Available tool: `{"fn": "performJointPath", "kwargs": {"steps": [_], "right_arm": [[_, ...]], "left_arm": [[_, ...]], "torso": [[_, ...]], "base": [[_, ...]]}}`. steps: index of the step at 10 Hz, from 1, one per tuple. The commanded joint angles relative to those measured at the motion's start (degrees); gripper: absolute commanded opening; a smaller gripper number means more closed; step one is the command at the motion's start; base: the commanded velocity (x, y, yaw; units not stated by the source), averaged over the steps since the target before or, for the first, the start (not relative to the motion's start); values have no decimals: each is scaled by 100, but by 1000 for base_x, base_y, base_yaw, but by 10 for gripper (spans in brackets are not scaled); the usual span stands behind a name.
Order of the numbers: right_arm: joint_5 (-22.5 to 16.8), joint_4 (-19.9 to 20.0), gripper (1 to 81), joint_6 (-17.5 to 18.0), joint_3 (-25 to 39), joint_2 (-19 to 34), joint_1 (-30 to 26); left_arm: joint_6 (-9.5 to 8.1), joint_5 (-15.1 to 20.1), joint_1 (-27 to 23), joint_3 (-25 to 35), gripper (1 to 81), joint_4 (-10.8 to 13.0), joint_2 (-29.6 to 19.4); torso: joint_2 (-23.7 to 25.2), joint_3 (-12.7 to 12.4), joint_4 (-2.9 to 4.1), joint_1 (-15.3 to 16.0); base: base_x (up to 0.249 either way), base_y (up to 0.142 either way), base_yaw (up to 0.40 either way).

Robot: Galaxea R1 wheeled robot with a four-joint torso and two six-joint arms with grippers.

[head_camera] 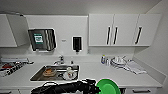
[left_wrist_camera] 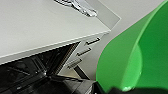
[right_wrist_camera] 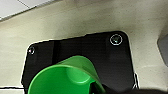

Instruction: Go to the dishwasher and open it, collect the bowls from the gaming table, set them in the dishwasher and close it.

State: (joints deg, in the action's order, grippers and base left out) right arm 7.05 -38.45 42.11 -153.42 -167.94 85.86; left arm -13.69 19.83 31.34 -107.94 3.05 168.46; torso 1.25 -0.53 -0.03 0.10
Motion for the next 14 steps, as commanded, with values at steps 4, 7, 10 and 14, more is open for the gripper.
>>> {"fn": "performJointPath", "kwargs": {"steps": [4,7,10,14], "right_arm": [[-177,-13,10,17,-12,38,-362],[-177,-13,10,26,-20,47,-363],[-177,-22,10,26,-20,38,-380],[-177,-31,10,9,-12,30,-389]], "left_arm": [[-28,12,-1134,-17,10,-32,250],[-28,12,-1231,-35,10,-41,144],[-37,91,-1310,-34,10,-76,118],[-28,214,-1223,-44,811,-6,118]], "torso": [[0,0,0,0],[-2,0,0,0],[-2,0,0,0],[-2,0,0,0]], "base": [[0,0,0],[0,0,0],[0,0,0],[0,0,0]]}}
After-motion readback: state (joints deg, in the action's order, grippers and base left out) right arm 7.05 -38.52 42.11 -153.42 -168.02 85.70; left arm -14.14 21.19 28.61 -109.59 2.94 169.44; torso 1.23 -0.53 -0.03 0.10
